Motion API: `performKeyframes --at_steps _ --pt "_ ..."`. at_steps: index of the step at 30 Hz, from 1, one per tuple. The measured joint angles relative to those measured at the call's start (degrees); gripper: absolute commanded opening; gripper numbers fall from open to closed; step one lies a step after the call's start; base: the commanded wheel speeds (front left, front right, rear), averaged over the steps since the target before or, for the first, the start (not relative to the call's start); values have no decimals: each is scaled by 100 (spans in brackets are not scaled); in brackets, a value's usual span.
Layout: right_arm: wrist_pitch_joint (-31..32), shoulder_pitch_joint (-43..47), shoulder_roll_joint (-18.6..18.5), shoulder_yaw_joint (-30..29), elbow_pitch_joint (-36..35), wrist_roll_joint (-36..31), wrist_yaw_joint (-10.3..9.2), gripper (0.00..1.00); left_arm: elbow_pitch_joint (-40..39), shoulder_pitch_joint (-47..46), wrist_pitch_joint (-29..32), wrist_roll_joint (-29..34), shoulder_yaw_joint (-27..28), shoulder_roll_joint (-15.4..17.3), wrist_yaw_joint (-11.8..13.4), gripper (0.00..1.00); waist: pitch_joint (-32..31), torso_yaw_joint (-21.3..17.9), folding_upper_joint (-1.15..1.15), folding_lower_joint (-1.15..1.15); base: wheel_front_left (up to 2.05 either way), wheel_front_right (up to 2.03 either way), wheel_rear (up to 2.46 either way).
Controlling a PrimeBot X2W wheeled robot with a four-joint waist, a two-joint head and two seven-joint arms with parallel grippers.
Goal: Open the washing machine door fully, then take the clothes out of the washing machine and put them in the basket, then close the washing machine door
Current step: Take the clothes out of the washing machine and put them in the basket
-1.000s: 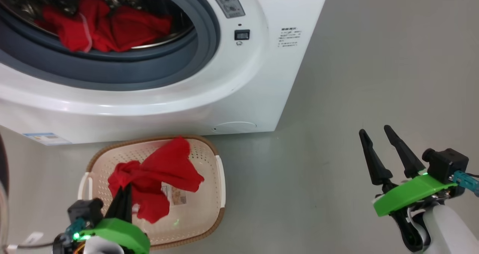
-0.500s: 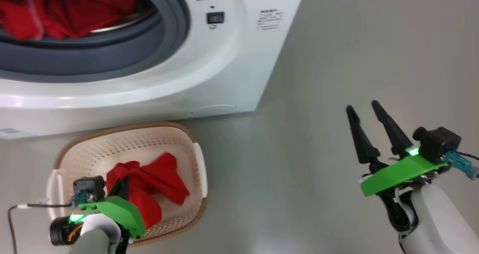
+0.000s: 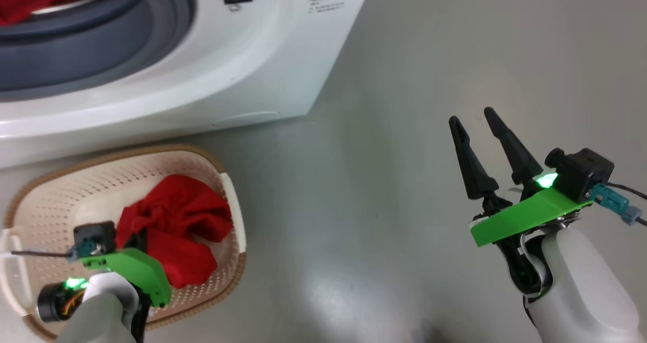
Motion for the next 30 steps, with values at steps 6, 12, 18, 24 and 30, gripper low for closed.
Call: performKeyframes --at_steps 6,12,18,24,30 --pt "-1 -15 8 -34 -35 -57 0 100 105 -138 0 -180 -102 51 0 100 226 -160 0 0 0 0 0" --pt "-1 -16 8 -51 -3 -58 0 100 143 -138 0 -326 -113 47 0 100 98 -113 0 0 0 0 0" --pt "-1 -7 -15 -21 51 -60 0 100 -76 -132 0 -537 -96 27 0 100 -109 6 0 0 0 0 0" --pt "-1 10 -131 33 115 -81 0 100 -628 18 0 -635 2 25 0 100 -339 172 0 0 0 0 0" --pt "0 49 -242 87 196 -81 0 100 -1251 299 0 -613 207 24 0 100 -618 356 0 0 0 0 0"
